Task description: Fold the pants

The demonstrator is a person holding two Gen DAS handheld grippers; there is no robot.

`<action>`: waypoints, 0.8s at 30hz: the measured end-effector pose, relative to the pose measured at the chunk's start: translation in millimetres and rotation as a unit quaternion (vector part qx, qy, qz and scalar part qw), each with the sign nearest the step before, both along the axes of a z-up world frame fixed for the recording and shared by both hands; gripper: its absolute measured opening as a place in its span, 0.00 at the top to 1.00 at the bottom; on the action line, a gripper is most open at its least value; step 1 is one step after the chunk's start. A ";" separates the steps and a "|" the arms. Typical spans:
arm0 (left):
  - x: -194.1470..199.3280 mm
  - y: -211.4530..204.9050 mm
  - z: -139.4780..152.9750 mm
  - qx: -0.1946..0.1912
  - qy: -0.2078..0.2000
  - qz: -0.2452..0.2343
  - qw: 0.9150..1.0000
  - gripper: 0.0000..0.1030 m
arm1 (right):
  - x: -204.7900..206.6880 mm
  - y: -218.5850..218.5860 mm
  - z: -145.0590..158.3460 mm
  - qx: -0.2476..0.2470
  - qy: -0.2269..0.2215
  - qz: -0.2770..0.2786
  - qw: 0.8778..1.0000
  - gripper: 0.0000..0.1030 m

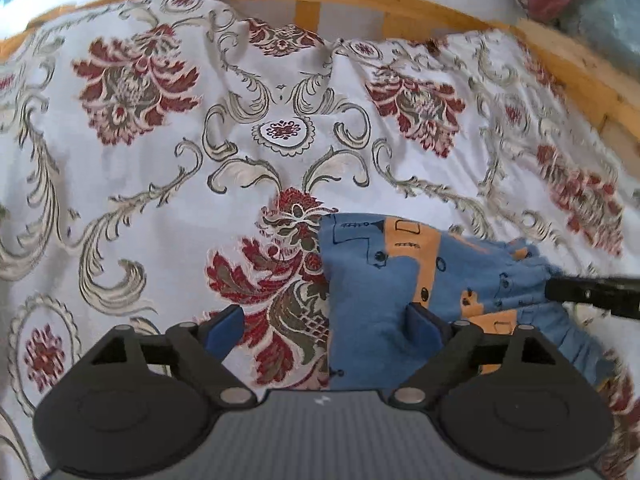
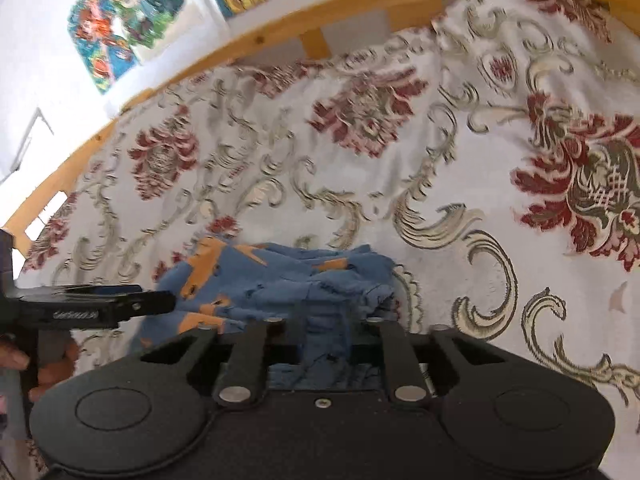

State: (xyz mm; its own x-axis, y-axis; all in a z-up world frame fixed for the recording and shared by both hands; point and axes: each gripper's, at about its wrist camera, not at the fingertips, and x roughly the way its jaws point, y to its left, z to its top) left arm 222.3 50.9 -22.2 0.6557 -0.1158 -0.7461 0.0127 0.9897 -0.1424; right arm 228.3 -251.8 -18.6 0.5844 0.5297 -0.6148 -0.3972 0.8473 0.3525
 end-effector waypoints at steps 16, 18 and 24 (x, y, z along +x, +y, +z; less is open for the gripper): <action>-77.7 18.0 0.4 -0.002 -0.004 -0.010 1.000 0.05 | -73.2 -11.6 -10.7 -0.025 0.009 -0.053 0.998 0.25; -79.5 13.8 -2.3 0.006 0.003 -0.011 1.000 0.05 | -76.8 -11.3 -9.8 -0.021 0.009 -0.050 0.998 0.20; -82.6 12.2 0.7 0.007 -0.001 -0.019 1.000 0.04 | -60.9 -16.8 1.3 0.001 0.011 -0.041 0.999 0.07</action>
State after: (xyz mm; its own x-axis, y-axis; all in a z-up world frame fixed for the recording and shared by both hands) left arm 139.7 63.1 -21.5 0.6527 -0.1296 -0.7465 0.0501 0.9905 -0.1281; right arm 167.4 -268.6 -17.3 0.6127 0.4810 -0.6271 -0.3181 0.8764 0.3615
